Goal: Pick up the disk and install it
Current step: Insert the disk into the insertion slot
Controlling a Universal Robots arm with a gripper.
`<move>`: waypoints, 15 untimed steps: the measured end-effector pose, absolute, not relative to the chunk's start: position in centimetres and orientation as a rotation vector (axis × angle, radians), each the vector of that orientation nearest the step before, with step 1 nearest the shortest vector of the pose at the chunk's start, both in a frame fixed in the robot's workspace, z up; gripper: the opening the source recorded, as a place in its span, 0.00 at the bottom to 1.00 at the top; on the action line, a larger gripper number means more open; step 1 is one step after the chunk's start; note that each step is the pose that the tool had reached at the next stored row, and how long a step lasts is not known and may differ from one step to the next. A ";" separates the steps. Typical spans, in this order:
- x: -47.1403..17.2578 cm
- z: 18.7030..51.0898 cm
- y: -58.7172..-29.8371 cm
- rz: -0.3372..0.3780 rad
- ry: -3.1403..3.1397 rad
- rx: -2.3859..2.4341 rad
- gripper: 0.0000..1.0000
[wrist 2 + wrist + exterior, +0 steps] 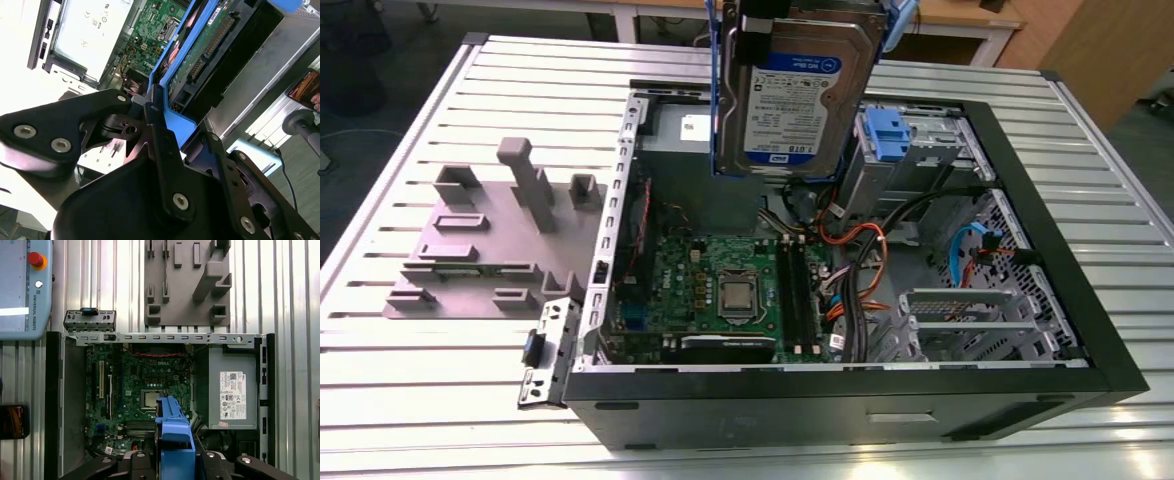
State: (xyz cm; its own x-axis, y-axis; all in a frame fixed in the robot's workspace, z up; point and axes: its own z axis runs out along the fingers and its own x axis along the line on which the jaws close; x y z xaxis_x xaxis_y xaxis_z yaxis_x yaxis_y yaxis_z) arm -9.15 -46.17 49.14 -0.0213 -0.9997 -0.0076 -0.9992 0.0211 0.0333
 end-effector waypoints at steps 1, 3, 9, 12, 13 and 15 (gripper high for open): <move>-9.1 49.1 -46.2 -0.045 -2.232 2.185 0.36; -9.1 49.1 -46.2 -0.045 -2.232 2.185 0.36; -9.1 49.1 -46.2 -0.045 -2.232 2.185 0.36; -9.1 49.1 -46.3 -0.045 -2.232 2.185 0.36; -9.1 49.1 -46.4 -0.045 -2.231 2.185 0.36; -9.1 49.1 -46.6 -0.044 -2.231 2.185 0.36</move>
